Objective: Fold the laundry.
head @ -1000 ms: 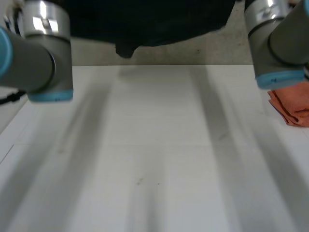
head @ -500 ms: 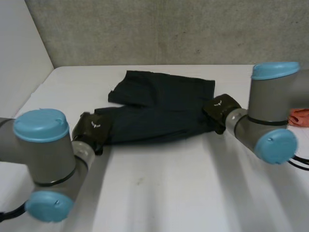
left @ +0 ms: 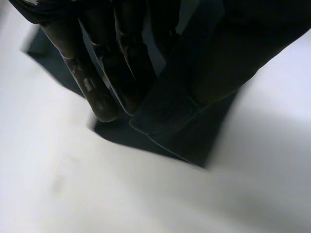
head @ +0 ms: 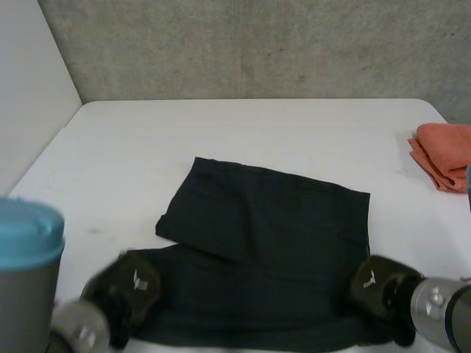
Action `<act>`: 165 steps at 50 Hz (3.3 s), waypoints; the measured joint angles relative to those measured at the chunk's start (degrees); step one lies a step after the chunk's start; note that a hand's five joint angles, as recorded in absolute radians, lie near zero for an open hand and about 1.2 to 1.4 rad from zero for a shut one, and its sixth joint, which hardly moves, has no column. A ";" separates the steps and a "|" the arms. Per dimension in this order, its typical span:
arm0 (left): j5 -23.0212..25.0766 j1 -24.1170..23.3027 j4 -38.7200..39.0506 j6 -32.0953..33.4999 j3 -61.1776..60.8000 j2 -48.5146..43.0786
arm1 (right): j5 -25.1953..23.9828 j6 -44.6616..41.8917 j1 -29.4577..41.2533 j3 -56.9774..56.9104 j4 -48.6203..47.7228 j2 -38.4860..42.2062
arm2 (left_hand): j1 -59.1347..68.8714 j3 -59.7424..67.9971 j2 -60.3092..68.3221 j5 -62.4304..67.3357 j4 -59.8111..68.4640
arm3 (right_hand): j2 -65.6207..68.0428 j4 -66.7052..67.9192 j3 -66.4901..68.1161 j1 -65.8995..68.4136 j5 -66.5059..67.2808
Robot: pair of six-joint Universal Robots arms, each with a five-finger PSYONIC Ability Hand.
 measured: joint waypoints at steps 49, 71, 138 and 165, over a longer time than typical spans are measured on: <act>9.94 3.97 65.37 1.66 44.46 -50.01 | 19.34 15.21 -0.39 -34.46 -37.49 30.53 | -55.29 -56.35 -57.12 -53.34 -57.25 | -54.71 -54.67 -55.57 -44.28 -53.17; 5.53 3.84 39.99 -28.37 11.69 -14.64 | -2.51 34.66 -6.82 2.42 -31.46 2.11 | -55.29 -56.35 -57.12 -53.34 -57.25 | -54.52 -54.52 -55.14 -44.08 -53.01; 4.89 4.51 38.05 -30.21 9.38 -12.07 | -15.89 -0.21 17.42 -7.48 -40.28 15.24 | -55.29 -56.35 -57.12 -53.34 -57.25 | -1.81 -1.67 -0.93 -1.36 -1.65; 5.54 -6.32 29.87 -35.18 33.48 -26.99 | -14.78 54.79 -3.68 -14.29 -27.76 5.37 | -55.29 -56.35 -57.12 -53.34 -57.25 | -54.89 -54.70 -55.07 -44.30 -53.45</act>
